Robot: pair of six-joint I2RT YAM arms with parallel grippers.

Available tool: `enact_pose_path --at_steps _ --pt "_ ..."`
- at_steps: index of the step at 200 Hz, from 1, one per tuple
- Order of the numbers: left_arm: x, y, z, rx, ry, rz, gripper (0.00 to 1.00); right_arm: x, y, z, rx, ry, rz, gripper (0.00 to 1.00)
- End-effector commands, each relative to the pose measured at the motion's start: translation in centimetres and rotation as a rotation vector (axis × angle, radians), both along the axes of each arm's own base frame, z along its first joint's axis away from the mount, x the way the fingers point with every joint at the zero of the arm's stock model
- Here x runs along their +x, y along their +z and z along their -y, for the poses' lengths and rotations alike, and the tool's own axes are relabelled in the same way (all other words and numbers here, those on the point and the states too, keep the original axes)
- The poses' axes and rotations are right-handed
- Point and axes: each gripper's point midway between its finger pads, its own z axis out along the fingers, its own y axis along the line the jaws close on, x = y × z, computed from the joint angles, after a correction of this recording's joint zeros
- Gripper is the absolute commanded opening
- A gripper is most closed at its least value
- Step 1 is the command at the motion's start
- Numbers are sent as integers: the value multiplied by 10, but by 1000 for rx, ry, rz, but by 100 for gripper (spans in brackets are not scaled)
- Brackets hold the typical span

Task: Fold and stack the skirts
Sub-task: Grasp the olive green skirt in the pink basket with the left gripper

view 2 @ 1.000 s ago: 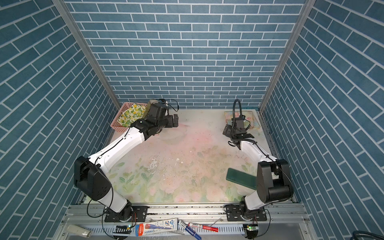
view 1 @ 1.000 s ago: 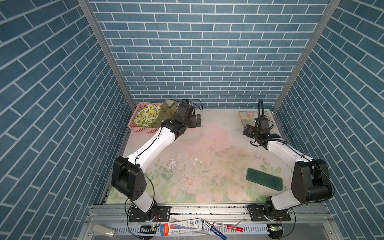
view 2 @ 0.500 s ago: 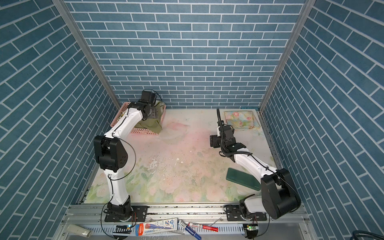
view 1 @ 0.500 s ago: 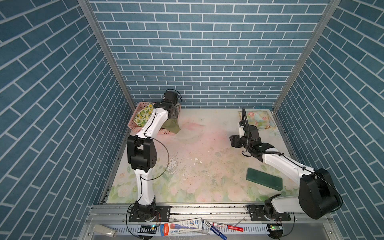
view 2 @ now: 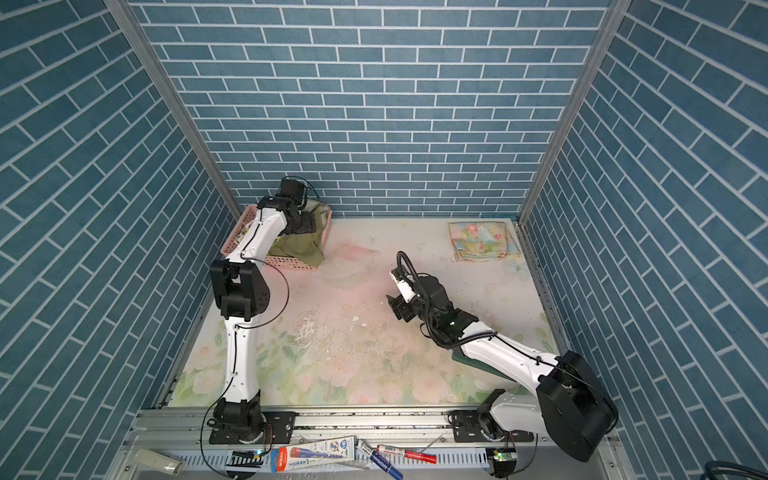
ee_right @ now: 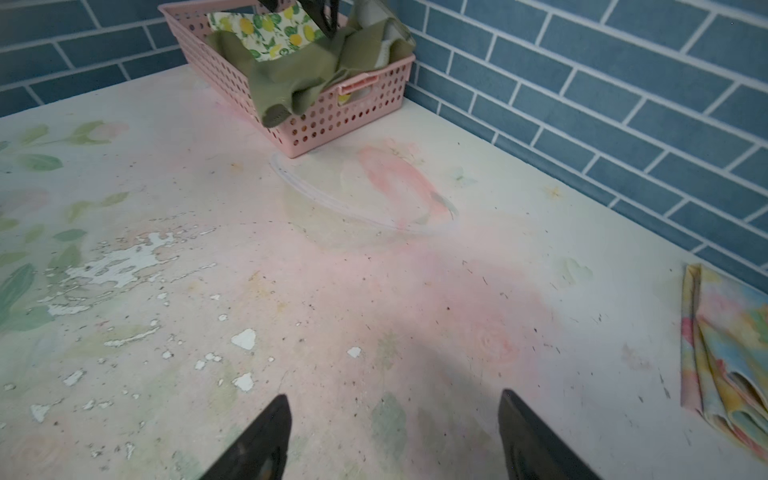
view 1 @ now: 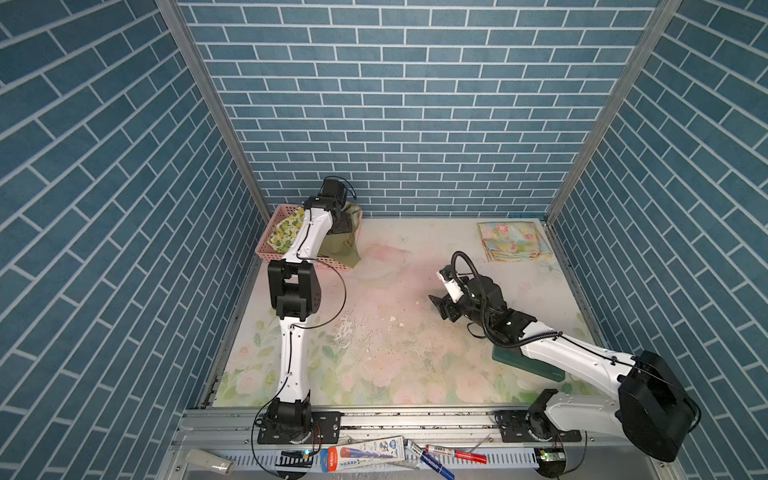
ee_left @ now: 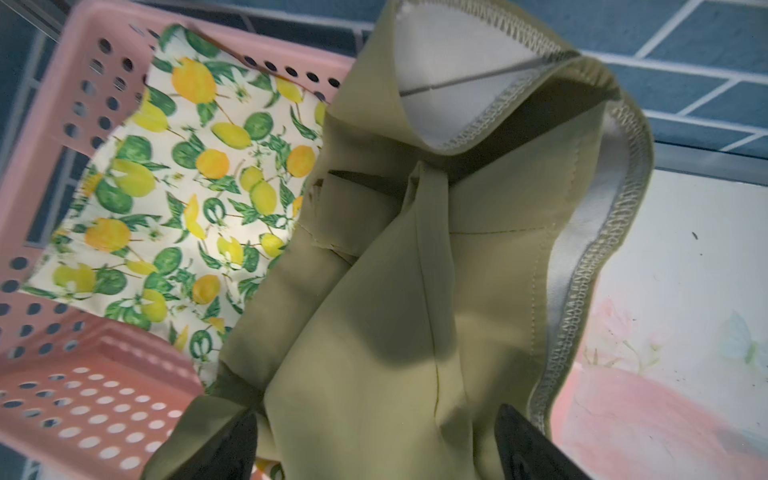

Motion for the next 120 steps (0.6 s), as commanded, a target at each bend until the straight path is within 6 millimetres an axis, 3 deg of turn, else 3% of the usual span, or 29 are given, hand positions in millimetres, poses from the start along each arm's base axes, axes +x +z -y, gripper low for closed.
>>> enact_pose_path --at_steps 1,17,48,75,94,120 --pt "2 -11 -1 -48 33 -15 88 -7 8 -9 -20 74 98 77" --pt "6 -21 -2 -52 43 -12 85 -14 15 -14 7 105 136 77" --pt "18 -35 -6 -64 77 16 70 -23 25 -18 33 135 176 77" --pt "29 -36 -5 -80 81 59 45 -24 29 -19 41 135 180 76" --pt "33 -34 -3 -93 84 81 17 -23 31 -18 52 126 184 76" --pt "36 -21 -3 -95 78 104 0 -20 33 -16 62 102 195 76"
